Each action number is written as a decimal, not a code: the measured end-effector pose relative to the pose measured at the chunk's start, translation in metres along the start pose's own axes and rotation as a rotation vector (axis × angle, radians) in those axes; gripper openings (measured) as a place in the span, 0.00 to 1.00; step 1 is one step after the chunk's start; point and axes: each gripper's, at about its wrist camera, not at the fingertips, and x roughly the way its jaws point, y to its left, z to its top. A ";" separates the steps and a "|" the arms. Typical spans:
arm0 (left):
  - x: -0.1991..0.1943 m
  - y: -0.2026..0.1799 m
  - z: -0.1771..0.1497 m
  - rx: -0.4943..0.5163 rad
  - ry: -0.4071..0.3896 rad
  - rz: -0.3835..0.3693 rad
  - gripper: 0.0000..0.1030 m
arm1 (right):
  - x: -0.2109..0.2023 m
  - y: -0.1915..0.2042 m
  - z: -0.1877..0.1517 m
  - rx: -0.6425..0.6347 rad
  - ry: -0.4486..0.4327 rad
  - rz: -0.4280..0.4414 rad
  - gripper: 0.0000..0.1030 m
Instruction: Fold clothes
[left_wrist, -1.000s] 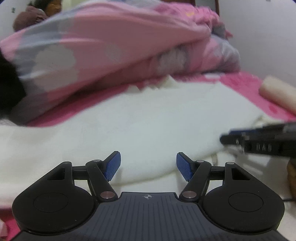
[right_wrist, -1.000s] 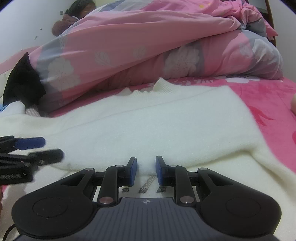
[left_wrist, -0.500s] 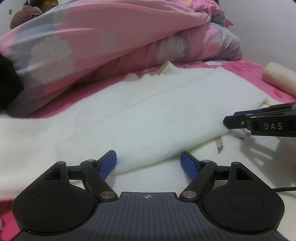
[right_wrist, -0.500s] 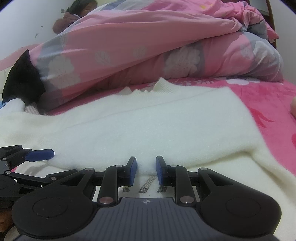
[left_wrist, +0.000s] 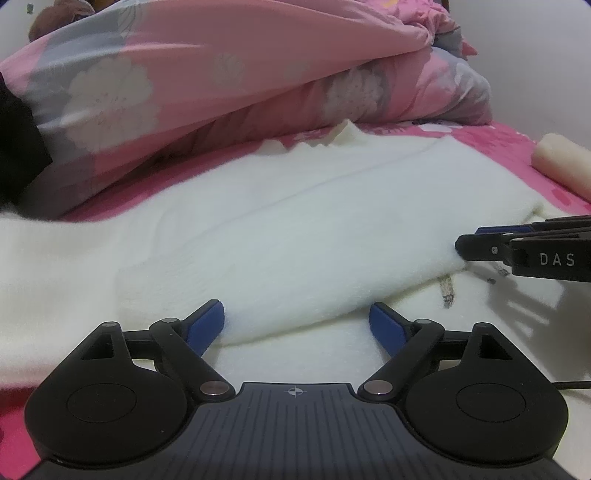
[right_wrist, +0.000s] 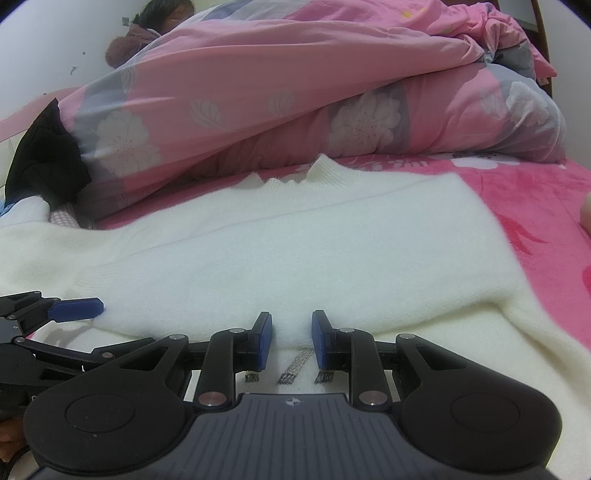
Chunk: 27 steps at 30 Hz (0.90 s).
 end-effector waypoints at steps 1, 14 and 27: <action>0.000 0.000 0.000 -0.001 0.000 0.001 0.85 | 0.000 0.000 0.000 0.000 0.000 0.000 0.24; 0.001 0.002 -0.001 -0.011 0.000 0.007 0.89 | 0.001 0.000 0.000 -0.002 0.000 -0.003 0.24; 0.000 0.003 -0.001 -0.015 -0.001 0.007 0.90 | 0.001 0.002 0.000 -0.008 0.000 -0.007 0.24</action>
